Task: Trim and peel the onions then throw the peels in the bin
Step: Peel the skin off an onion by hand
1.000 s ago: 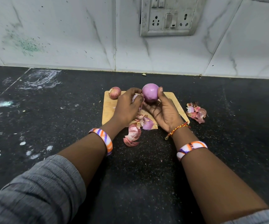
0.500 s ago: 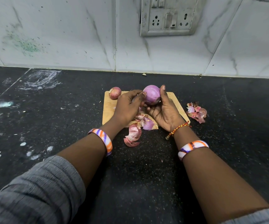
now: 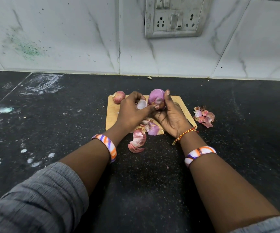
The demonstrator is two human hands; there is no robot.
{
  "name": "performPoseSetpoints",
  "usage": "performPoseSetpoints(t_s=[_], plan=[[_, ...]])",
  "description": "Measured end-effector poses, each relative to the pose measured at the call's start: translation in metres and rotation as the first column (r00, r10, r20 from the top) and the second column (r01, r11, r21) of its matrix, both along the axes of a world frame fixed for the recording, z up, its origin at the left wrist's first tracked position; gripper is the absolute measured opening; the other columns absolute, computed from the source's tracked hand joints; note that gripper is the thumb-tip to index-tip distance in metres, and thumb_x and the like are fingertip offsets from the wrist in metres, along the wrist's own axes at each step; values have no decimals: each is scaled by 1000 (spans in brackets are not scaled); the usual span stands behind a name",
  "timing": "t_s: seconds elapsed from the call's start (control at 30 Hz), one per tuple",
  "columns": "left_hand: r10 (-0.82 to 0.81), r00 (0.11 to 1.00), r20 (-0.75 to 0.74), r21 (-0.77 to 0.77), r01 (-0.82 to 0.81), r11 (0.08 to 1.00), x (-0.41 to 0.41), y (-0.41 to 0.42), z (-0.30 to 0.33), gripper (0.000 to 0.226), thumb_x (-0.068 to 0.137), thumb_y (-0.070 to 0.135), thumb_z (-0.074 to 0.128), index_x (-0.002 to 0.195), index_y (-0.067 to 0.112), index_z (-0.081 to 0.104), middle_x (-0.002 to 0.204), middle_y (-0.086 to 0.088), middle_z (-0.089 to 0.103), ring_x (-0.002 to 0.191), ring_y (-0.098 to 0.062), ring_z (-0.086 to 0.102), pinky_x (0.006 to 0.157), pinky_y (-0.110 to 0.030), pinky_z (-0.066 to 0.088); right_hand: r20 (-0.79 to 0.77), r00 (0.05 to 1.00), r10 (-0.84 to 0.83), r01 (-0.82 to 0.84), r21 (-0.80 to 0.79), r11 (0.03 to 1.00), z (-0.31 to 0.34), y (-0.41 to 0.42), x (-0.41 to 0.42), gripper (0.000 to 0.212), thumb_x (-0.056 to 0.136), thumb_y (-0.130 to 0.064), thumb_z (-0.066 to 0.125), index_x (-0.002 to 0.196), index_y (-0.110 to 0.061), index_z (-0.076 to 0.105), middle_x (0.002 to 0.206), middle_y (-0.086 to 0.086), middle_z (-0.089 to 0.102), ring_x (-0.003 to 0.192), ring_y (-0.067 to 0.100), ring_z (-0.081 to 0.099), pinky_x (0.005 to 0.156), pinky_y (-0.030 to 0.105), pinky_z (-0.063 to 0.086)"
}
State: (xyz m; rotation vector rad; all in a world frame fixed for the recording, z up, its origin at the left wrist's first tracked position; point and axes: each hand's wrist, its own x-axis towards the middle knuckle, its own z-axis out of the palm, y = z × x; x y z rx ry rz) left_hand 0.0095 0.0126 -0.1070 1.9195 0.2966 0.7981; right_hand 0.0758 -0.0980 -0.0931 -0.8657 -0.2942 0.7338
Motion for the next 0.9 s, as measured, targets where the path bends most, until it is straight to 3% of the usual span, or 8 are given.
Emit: performPoseSetpoints(t_s=[0.13, 0.23, 0.3, 0.4, 0.57, 0.7, 0.8, 0.9], plan=[[-38, 998, 42, -1, 38, 999, -1, 1, 0, 28, 71, 19, 77, 91, 17, 57, 81, 13, 56, 70, 0, 51, 66, -10, 41, -41, 999, -22, 22, 14, 1000, -2, 1, 1, 48, 96, -40, 36, 118, 2, 47, 96, 23, 66, 77, 25, 70, 75, 39, 58], [-61, 996, 67, 17, 60, 998, -1, 2, -1, 35, 73, 20, 71, 106, 19, 60, 99, 17, 60, 88, 10, 54, 83, -8, 41, -40, 997, -63, 65, 42, 997, -3, 2, 4, 34, 97, -38, 32, 118, -16, 47, 110, 19, 54, 82, 26, 64, 68, 37, 59], [-54, 997, 56, 38, 52, 998, -1, 2, 0, 38, 74, 24, 64, 111, 16, 63, 106, 12, 62, 101, 0, 56, 92, -18, 44, -25, 998, -53, 54, 31, 998, -2, 1, 4, 31, 98, -36, 31, 114, -18, 50, 108, 16, 56, 83, 23, 64, 69, 34, 58], [-19, 999, 31, 38, 18, 999, -1, 0, -1, 37, 77, 28, 57, 110, 14, 65, 108, -2, 68, 104, -17, 60, 94, -37, 49, -14, 1000, -5, 5, -12, 1000, -1, 0, 2, 35, 98, -31, 35, 124, -9, 45, 107, 18, 59, 84, 21, 67, 76, 33, 56], [41, 999, 24, -47, -40, 998, 0, 1, -1, 33, 80, 26, 52, 107, 14, 67, 104, -7, 70, 98, -23, 63, 89, -43, 51, -3, 1000, 29, -29, -58, 998, 1, 0, 0, 34, 96, -18, 43, 128, -5, 40, 118, 22, 55, 89, 26, 67, 76, 36, 55], [23, 1000, 21, -27, -22, 999, 0, 1, -1, 23, 84, 16, 59, 106, 12, 67, 99, -9, 68, 84, -15, 57, 80, -33, 50, -31, 1000, 8, -9, -43, 999, -1, 1, 2, 47, 95, -17, 46, 136, 0, 33, 129, 26, 51, 90, 26, 68, 78, 39, 56], [3, 999, 40, -65, 0, 998, 0, 1, 1, 19, 85, 9, 58, 102, 11, 67, 98, -4, 67, 85, -11, 58, 79, -27, 49, -26, 1000, 11, -12, -29, 1000, -1, 1, 2, 34, 97, -19, 42, 124, 0, 42, 111, 20, 59, 80, 22, 70, 72, 34, 57], [-39, 998, 49, -88, 43, 995, -1, 0, 3, 21, 87, 3, 53, 103, 10, 65, 100, -1, 64, 85, 0, 58, 76, -9, 47, 3, 1000, -3, 4, -70, 998, 0, 0, -1, 31, 99, -31, 35, 102, -5, 51, 92, 18, 62, 68, 19, 67, 62, 25, 57]])
